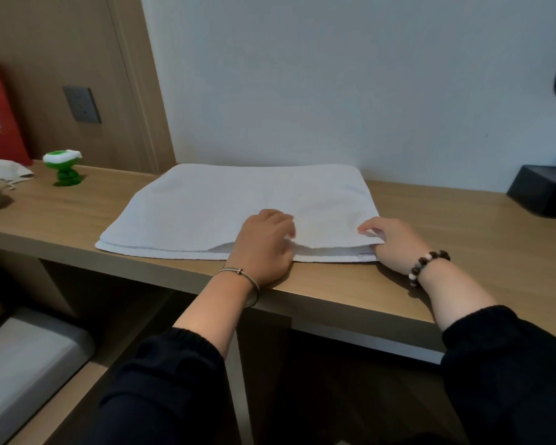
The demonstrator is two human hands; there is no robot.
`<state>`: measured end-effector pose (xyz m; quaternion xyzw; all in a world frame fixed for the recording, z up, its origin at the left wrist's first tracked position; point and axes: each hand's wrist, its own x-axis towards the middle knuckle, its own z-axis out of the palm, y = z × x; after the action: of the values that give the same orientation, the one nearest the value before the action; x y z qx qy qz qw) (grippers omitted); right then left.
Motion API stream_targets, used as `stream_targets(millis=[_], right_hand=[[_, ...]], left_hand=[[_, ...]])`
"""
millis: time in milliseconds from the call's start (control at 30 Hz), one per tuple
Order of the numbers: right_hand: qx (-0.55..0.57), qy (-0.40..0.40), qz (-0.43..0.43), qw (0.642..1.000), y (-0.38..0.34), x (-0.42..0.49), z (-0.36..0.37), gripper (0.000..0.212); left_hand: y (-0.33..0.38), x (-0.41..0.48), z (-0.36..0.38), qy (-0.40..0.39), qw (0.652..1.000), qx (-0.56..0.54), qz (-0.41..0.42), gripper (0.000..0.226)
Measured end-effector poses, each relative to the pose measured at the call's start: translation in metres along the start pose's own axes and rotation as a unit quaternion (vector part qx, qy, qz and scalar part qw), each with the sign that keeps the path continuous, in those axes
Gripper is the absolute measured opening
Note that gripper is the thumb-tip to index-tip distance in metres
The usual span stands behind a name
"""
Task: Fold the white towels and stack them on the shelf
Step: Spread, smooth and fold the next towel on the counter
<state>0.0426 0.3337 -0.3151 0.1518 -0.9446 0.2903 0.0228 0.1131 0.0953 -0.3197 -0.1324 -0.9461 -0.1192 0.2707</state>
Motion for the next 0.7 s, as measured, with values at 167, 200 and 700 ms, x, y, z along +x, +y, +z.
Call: stream_targets(millis=[167,200,700], right_hand=[[0.03,-0.054,-0.049,0.997,0.0,-0.008,-0.011,0.056],[0.044,-0.069,-0.054,0.995,0.001,-0.009,-0.013,0.06],[0.046,-0.012,0.046,0.998,0.016,-0.007,-0.025,0.034]], left_hand=[[0.041,0.016,0.017,-0.076,0.995,-0.057,0.011,0.028],[0.047,0.019,0.02,-0.075,0.996,-0.053,0.014,0.028],[0.073,0.027,0.028,-0.057,0.993,-0.057,0.086,0.023]])
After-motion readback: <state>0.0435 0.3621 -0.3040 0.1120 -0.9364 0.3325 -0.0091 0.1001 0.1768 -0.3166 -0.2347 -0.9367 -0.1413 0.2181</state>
